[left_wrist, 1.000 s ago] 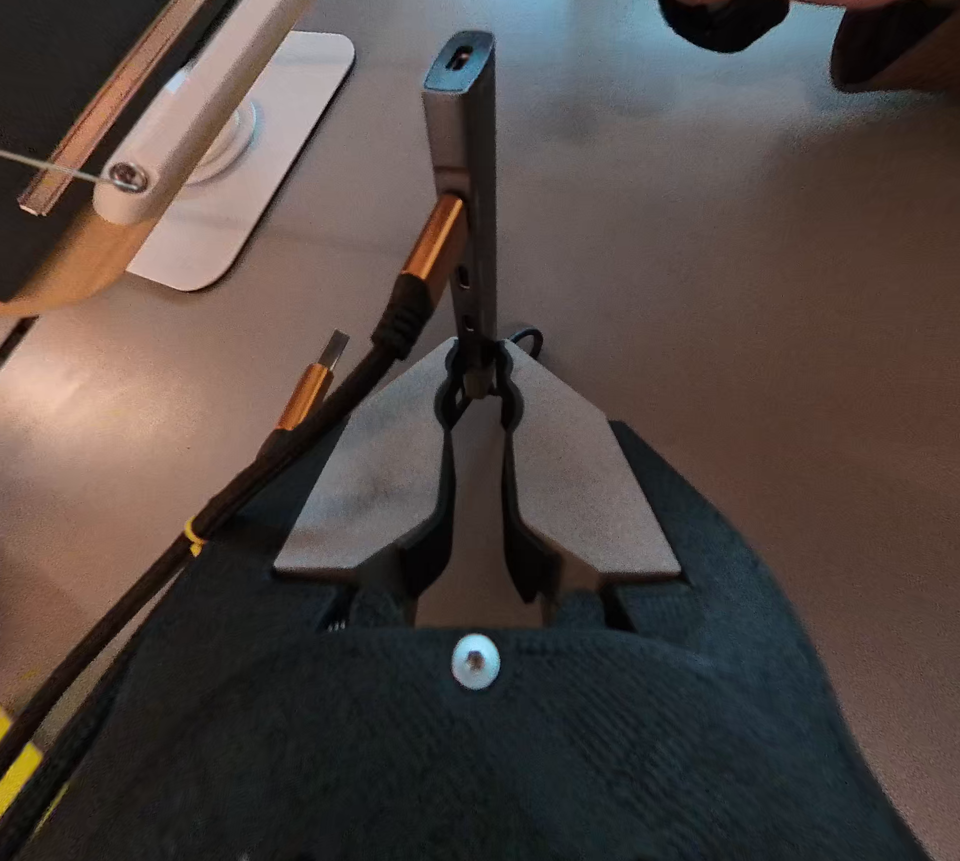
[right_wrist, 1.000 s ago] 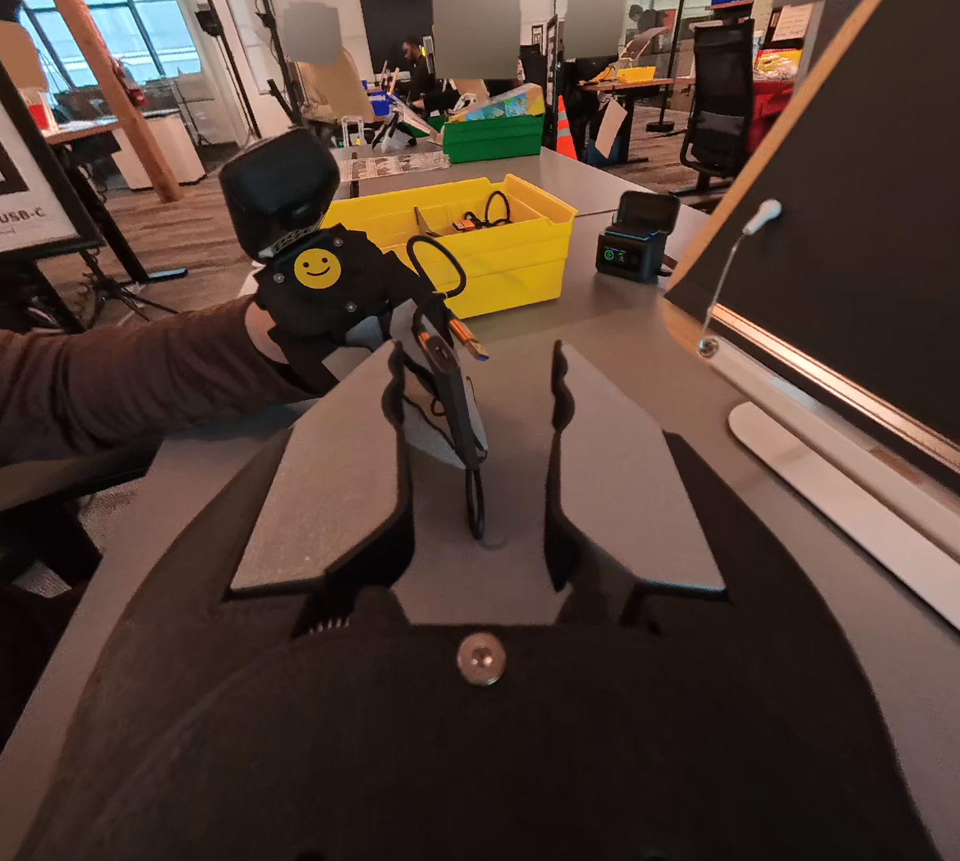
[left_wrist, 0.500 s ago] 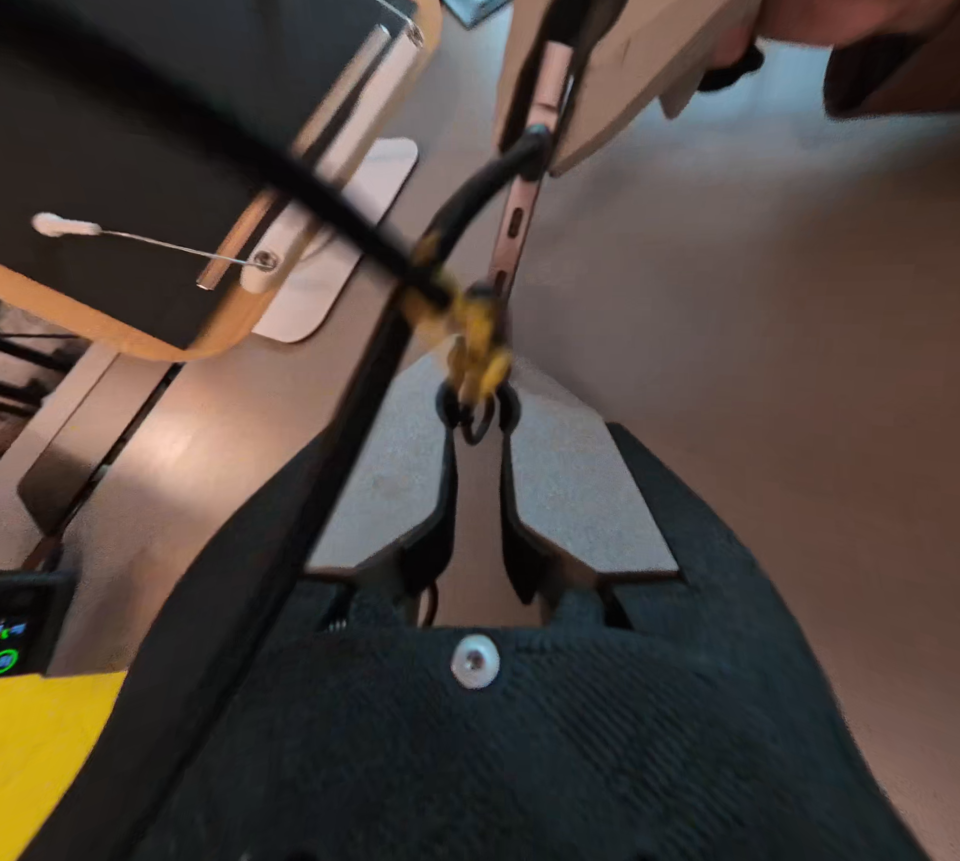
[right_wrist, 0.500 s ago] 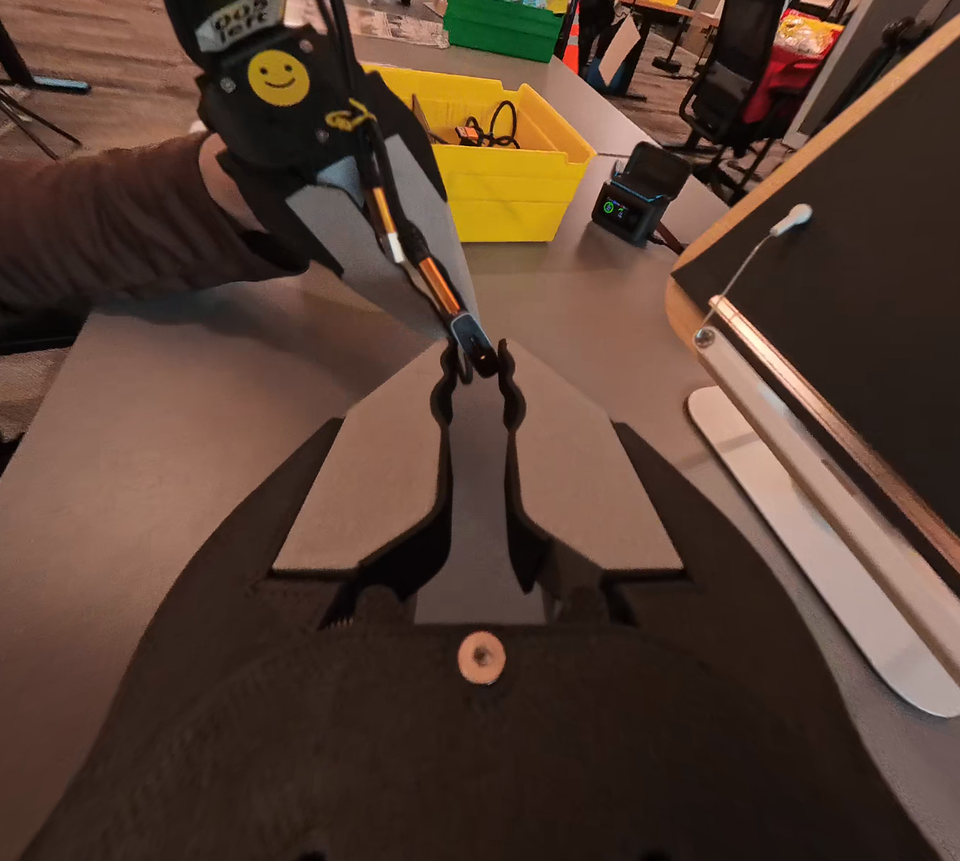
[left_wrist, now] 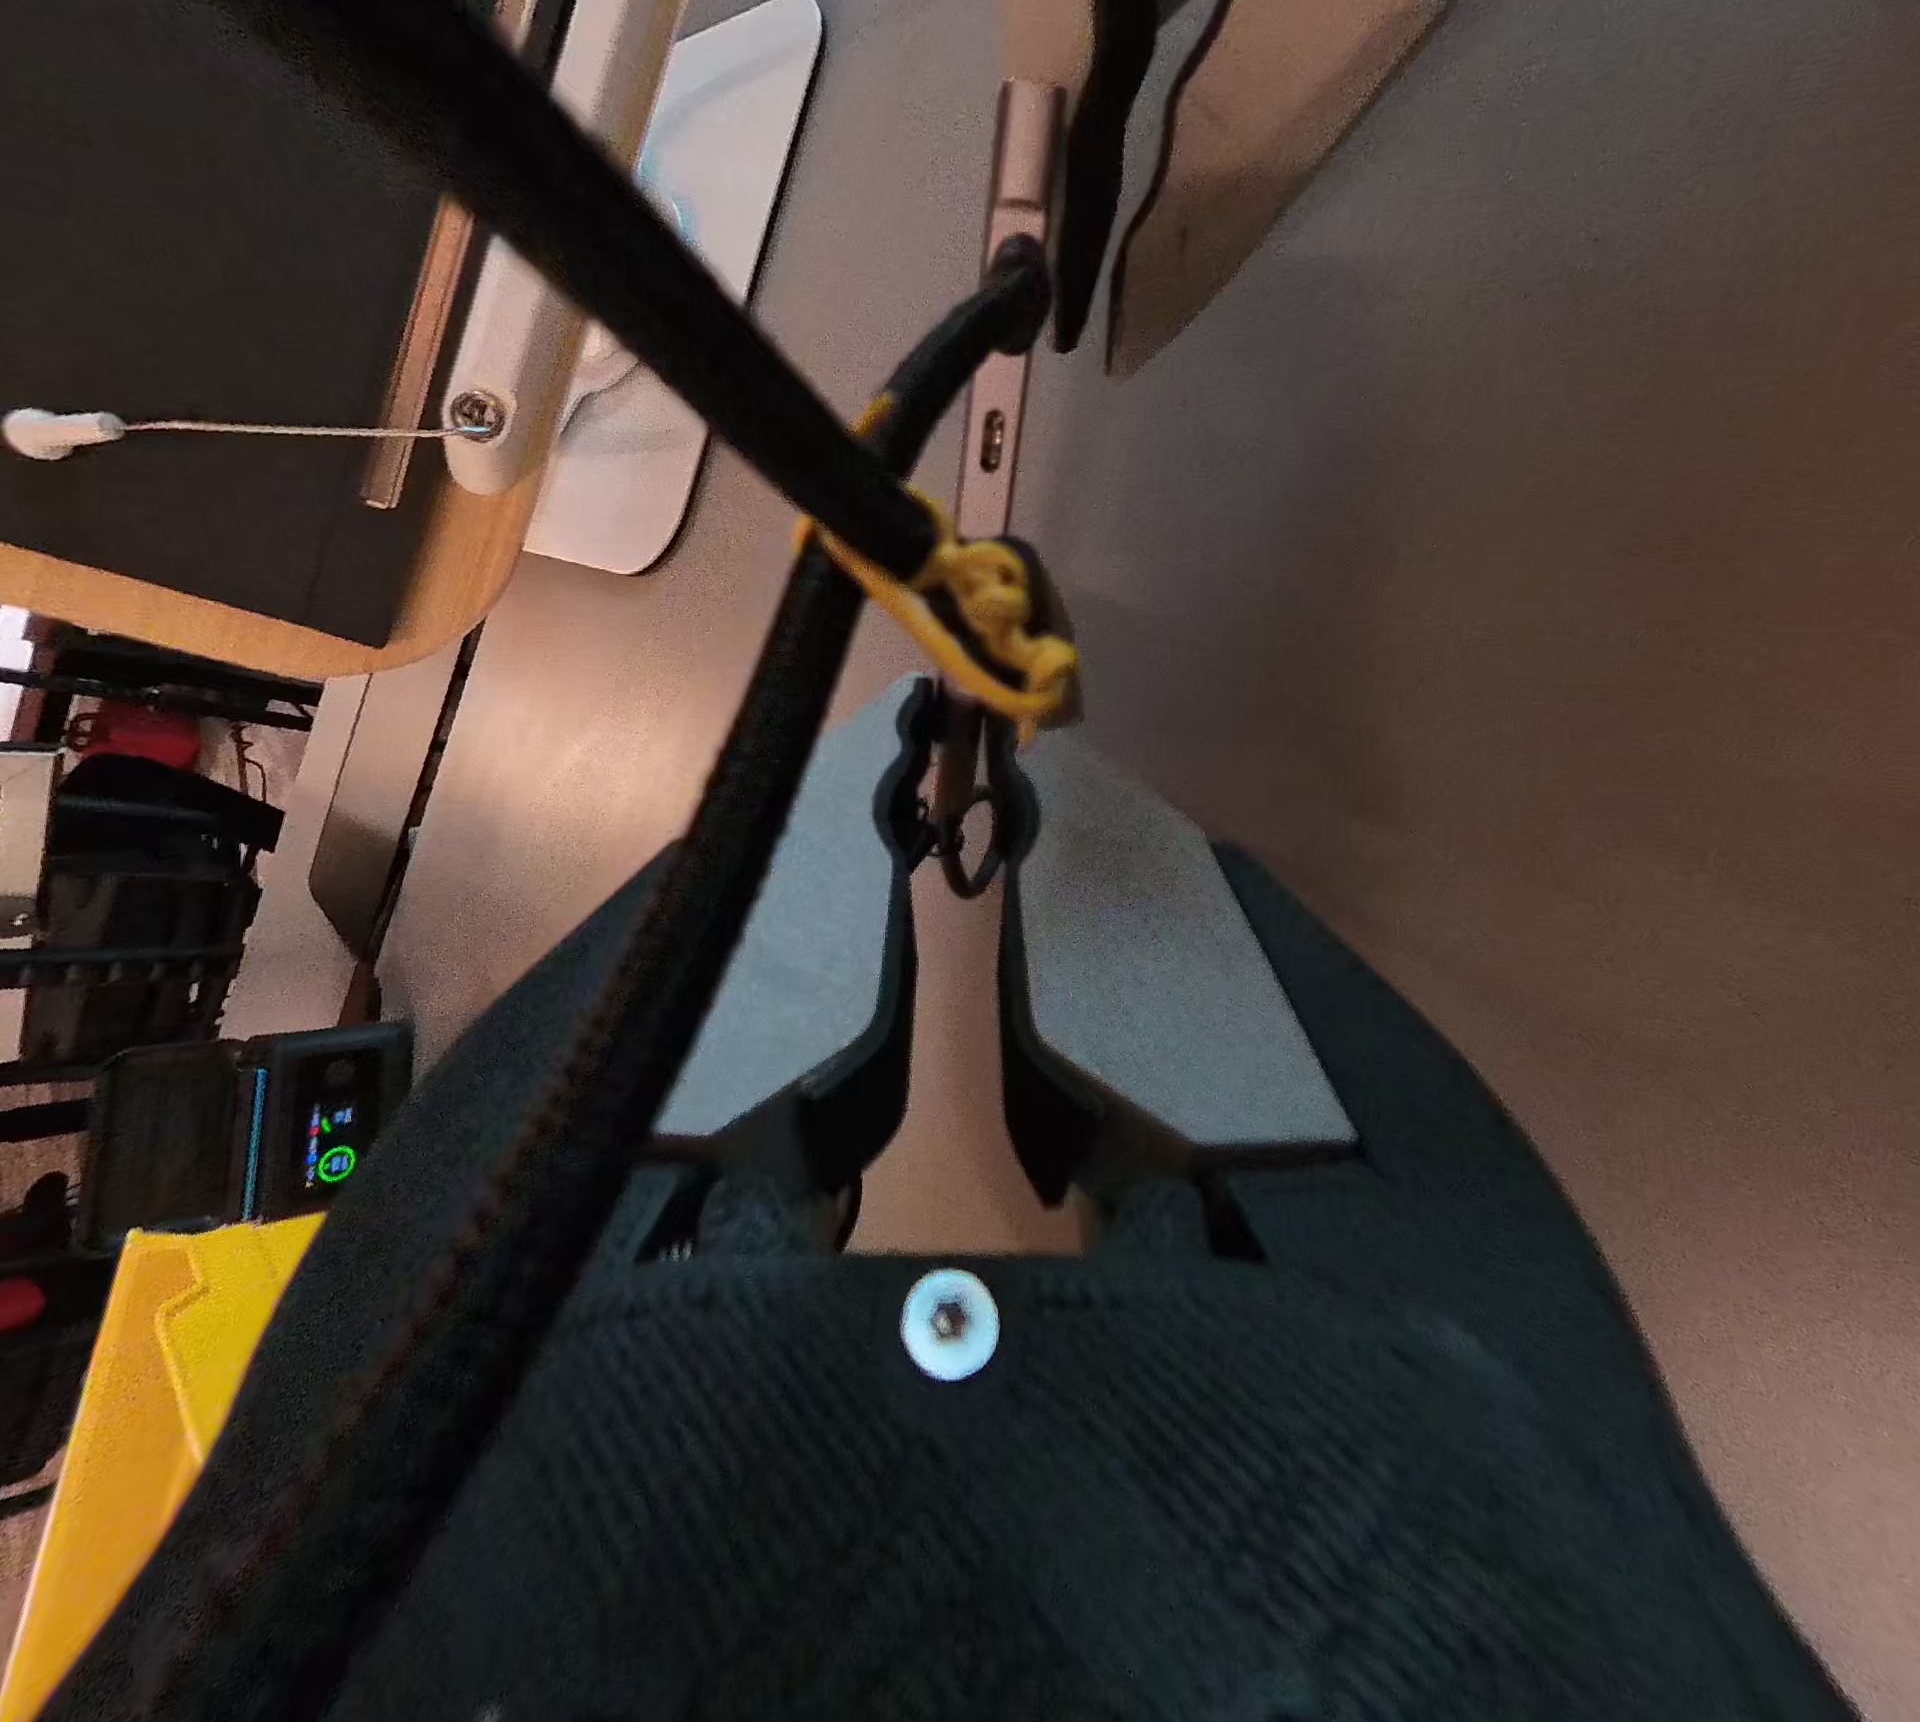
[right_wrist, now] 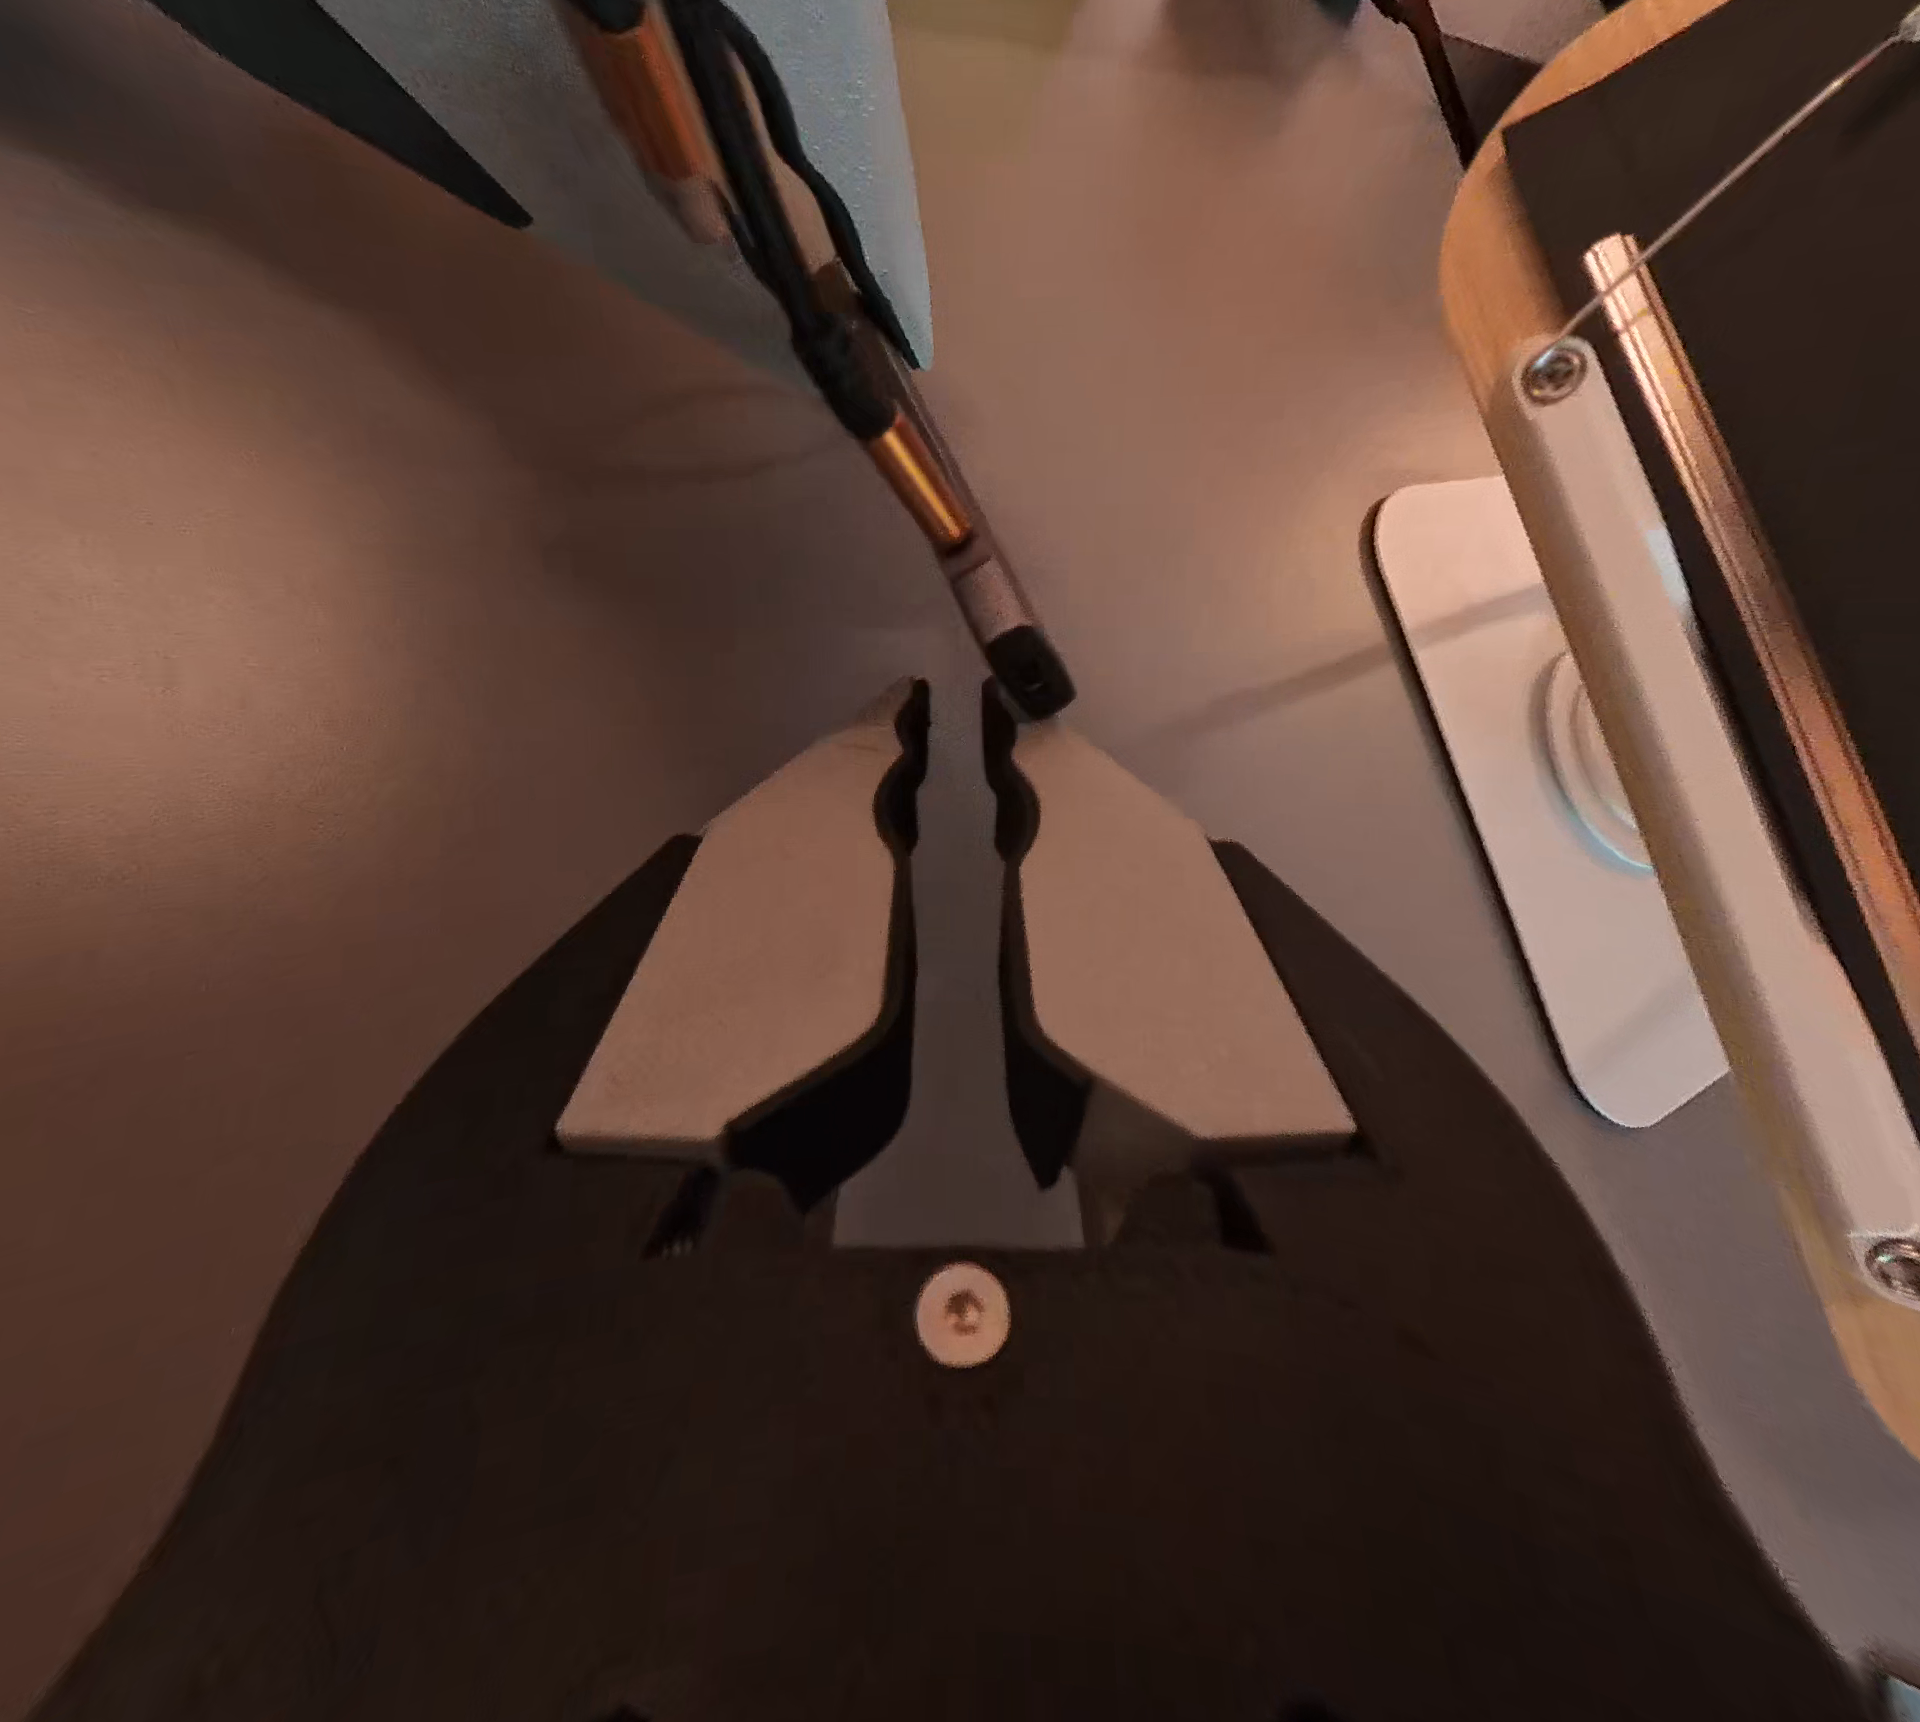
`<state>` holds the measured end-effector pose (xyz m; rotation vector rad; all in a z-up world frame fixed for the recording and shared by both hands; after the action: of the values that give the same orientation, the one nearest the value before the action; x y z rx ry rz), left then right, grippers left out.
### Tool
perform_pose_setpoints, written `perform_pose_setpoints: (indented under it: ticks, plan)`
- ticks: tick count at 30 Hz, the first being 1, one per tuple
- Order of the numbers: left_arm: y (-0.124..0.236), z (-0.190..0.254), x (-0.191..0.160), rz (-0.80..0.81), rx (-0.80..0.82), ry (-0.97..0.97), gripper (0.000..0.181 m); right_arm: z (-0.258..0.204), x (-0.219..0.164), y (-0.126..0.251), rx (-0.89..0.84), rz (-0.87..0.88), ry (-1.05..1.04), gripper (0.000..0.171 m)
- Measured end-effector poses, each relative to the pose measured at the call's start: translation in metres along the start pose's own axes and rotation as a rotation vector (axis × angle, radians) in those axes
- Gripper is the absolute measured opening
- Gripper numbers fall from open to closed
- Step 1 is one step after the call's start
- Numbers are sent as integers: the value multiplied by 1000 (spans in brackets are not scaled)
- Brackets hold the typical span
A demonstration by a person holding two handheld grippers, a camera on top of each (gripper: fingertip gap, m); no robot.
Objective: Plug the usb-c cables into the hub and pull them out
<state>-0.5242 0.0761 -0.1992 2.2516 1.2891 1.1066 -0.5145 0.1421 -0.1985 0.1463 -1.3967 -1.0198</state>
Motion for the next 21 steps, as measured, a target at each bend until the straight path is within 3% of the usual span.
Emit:
perform_pose_setpoints:
  ticks: [11,21]
  plan:
    - [-5,-11,-3,-36,101,4,7,21,17,15,-113,129,-58,21]
    - [-10,-11,-4,-33,112,16,7,33,9,2,-78,204,-211,17]
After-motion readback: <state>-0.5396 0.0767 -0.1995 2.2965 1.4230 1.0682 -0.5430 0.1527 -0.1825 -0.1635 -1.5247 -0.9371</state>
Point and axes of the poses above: each gripper's, where its closed fingertips meet, y back along the fingers, x out of its top, z = x × y across the jaws, the point moved 1 cm from there along y, back along the fingers, and after that the axes turned 9 degrees about -y, right-handed, at the moved point
